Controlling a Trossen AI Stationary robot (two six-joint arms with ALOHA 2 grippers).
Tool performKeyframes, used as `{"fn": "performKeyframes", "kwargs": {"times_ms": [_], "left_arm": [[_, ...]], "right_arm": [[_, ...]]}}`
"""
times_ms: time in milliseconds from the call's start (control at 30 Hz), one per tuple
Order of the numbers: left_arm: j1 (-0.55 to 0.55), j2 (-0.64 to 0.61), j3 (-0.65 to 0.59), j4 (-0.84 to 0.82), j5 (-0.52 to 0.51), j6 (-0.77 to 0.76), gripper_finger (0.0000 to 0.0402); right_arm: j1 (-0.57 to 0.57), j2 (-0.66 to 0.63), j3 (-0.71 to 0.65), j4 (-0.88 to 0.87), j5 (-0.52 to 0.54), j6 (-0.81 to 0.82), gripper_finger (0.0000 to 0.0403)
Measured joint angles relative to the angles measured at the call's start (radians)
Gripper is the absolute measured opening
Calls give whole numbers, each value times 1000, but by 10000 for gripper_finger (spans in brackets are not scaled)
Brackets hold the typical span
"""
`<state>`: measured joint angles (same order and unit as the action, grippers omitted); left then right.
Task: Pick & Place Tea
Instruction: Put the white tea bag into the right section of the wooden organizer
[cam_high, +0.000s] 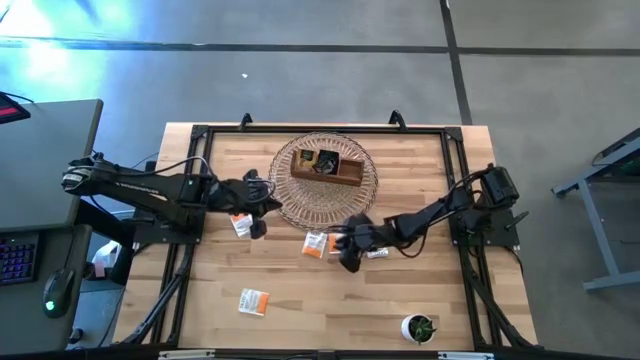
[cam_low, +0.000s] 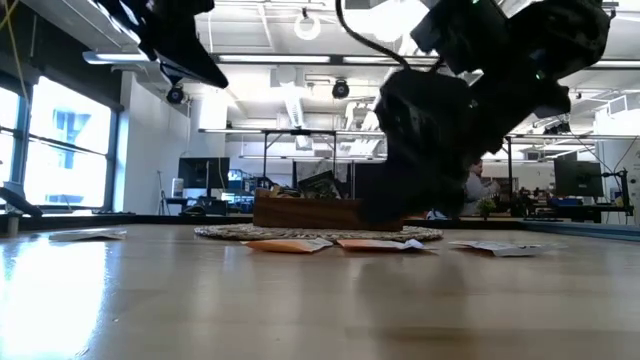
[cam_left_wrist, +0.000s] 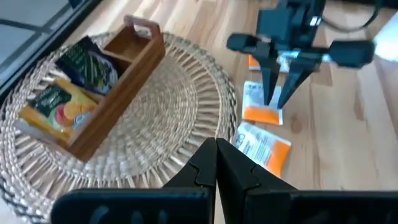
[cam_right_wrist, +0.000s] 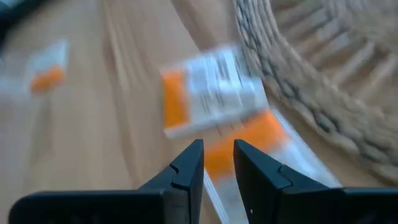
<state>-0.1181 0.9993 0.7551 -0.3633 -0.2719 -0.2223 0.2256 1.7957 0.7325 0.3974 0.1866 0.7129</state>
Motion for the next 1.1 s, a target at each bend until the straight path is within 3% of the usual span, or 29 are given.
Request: {"fn": "performKeyframes", "kwargs": {"times_ms": [233, 300, 467, 567, 767, 967, 1100], "left_arm": [[0, 0, 0, 21, 0, 7, 0], [0, 0, 0, 21, 1, 7, 0], [0, 0, 0, 18, 0, 8, 0], [0, 0, 0, 16, 1, 8, 0], [0, 1, 0, -1, 0, 35, 0], [0, 1, 0, -13, 1, 50, 0], [0, 1, 0, -25, 1, 60, 0]], "right_arm": [[-24, -88, 31, -131, -48, -10, 74], [-30, -133, 84, -277, -27, -36, 72], [-30, -171, 325, -830, 95, -54, 71], [-28, -148, 439, -1016, 110, -29, 71], [-30, -111, 432, -1027, -66, 105, 71], [-38, -113, 338, -987, -30, 184, 71], [-53, -112, 260, -873, -114, 182, 71]]}}
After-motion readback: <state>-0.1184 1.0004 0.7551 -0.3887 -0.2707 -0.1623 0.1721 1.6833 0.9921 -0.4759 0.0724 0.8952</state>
